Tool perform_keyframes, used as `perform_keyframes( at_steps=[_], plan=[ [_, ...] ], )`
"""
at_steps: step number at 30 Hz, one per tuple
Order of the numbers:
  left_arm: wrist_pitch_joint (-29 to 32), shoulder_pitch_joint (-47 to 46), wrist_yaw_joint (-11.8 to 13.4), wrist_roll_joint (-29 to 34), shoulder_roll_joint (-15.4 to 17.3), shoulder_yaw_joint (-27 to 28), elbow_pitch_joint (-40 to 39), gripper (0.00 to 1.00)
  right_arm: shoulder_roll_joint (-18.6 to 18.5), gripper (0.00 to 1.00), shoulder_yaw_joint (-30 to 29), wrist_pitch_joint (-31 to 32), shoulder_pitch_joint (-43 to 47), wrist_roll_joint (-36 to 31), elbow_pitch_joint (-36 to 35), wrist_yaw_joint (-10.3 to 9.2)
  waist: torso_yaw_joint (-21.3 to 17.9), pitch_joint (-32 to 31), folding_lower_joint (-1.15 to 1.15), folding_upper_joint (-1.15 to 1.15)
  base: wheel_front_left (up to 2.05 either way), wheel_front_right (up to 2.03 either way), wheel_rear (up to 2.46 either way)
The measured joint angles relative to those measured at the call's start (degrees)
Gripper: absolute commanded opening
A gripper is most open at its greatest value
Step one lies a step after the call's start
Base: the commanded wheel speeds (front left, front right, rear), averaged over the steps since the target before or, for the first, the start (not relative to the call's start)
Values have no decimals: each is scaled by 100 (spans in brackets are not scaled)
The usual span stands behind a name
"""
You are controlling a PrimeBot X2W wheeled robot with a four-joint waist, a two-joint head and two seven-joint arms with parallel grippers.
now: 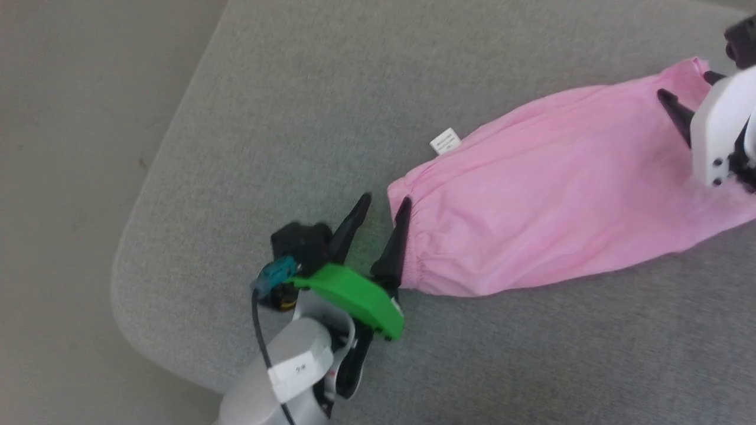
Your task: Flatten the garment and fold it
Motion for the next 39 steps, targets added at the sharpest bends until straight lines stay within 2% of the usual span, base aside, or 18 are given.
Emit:
perform_keyframes(
  at_steps=[5,10,14,18,22,26,30,31,32,33,39],
  plan=[
    [89,427,145,118,248,-93,-194,100,180,100,-568,-955,765,-56,-570,0,-205,-453,0,0,0,0,0],
    [250,672,258,238,352,-301,-168,100,550,100,-1256,-1389,1687,-222,-1139,0,-452,-772,-1,0,0,0,0],
    [325,742,461,249,379,-315,14,100,1003,100,-1907,-1594,2361,-448,-1675,-1,-685,-935,-1,0,0,0,0],
    [512,749,649,245,407,-265,219,100,1506,100,-2401,-1648,2844,-720,-2130,0,-899,-1017,-1,0,0,0,0],
    [801,748,844,225,405,-269,383,100,1887,100,-2646,-1566,3245,-909,-2407,0,-1048,-1052,-1,0,0,0,0],
    [1212,744,1038,146,403,-245,537,100,2069,100,-2682,-1450,3488,-1047,-2537,0,-1100,-1043,-1,0,0,0,0],
    [1512,712,1067,-22,396,-236,573,100,2159,100,-2752,-1367,3533,-1128,-2577,-1,-1090,-1011,-1,0,0,0,0],
    [1562,696,1051,-53,396,-240,572,60,2174,100,-2769,-1347,3533,-1166,-2574,0,-1082,-1002,-1,0,0,0,0],
    [1580,682,1023,-71,391,-243,566,9,2194,100,-2787,-1294,3533,-1204,-2562,-1,-1072,-992,-1,0,0,0,0],
    [1585,667,966,-88,382,-257,555,0,2207,100,-2796,-1241,3533,-1240,-2541,0,-1059,-983,-1,0,0,0,0],
    [1583,645,880,-96,350,-312,455,0,2404,100,-3074,-1010,3390,-1518,-2154,-1,-975,-916,-1,0,0,0,0]
  ],
)
